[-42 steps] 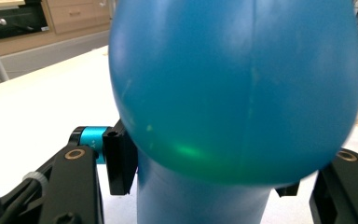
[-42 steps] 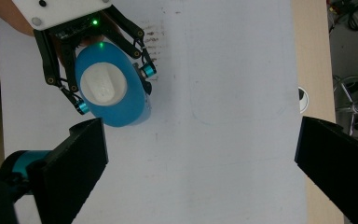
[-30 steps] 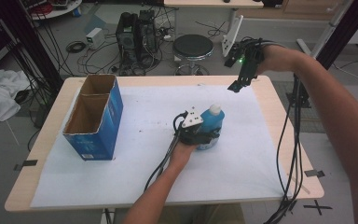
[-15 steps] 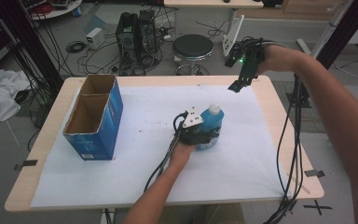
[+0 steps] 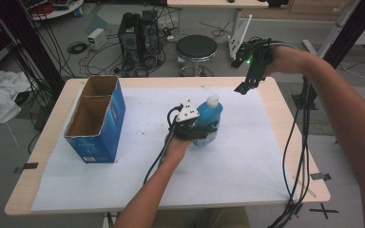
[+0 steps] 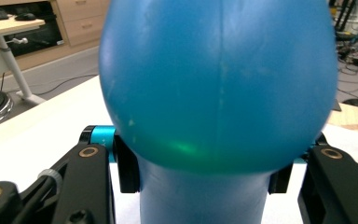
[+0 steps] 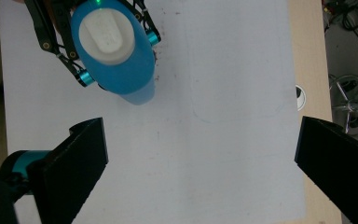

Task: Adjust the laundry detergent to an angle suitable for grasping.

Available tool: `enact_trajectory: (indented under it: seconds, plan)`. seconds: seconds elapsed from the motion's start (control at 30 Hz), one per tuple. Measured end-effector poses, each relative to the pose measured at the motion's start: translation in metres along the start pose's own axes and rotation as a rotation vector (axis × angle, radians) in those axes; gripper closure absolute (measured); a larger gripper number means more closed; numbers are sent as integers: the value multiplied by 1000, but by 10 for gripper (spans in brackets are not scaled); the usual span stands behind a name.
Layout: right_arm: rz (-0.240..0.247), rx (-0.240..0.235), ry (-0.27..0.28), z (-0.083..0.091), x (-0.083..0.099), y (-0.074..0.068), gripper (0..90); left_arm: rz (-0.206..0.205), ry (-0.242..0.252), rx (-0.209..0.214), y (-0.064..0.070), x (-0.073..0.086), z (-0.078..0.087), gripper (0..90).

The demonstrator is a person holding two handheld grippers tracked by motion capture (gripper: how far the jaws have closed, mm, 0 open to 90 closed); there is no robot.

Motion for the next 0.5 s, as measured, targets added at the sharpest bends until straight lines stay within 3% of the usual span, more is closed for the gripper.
enact_trajectory:
  seconds: [0.07,0.13,0.17,0.23,0.27,0.33,0.37,0.43,0.5]
  plan:
    - [-1,1,-6,1,-1,-1,14,-35,-24,6,-3,-4,5,438]
    - [1,4,-6,2,-1,-2,14,-27,-22,17,-3,-7,8,438]
    - [2,7,-4,3,-3,-4,14,-43,-33,20,-4,-9,10,438]
    - [7,6,-3,4,-3,-5,14,-61,-44,39,-4,-13,14,438]
    - [6,12,-2,4,-4,-5,14,-88,-59,65,-7,-18,19,438]
    - [7,13,-2,5,-5,-7,14,-91,-61,77,-8,-20,21,438]
    - [10,13,-2,5,-5,-8,14,-91,-68,115,-9,-23,25,438]
    - [13,14,-3,5,-5,-8,14,-108,-77,123,-10,-23,28,438]
    - [10,14,-7,6,-6,-10,14,-94,-69,158,-11,-23,31,438]
Point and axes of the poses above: each handheld gripper's, and its own axes: z roughly backward along the jaws, x roughly out of its underside, y roughly to its right, the point moved 2 cm from there along -z, roughly forward along the jaws, and after that the axes turned 11 degrees about z, right-handed, at the moved point
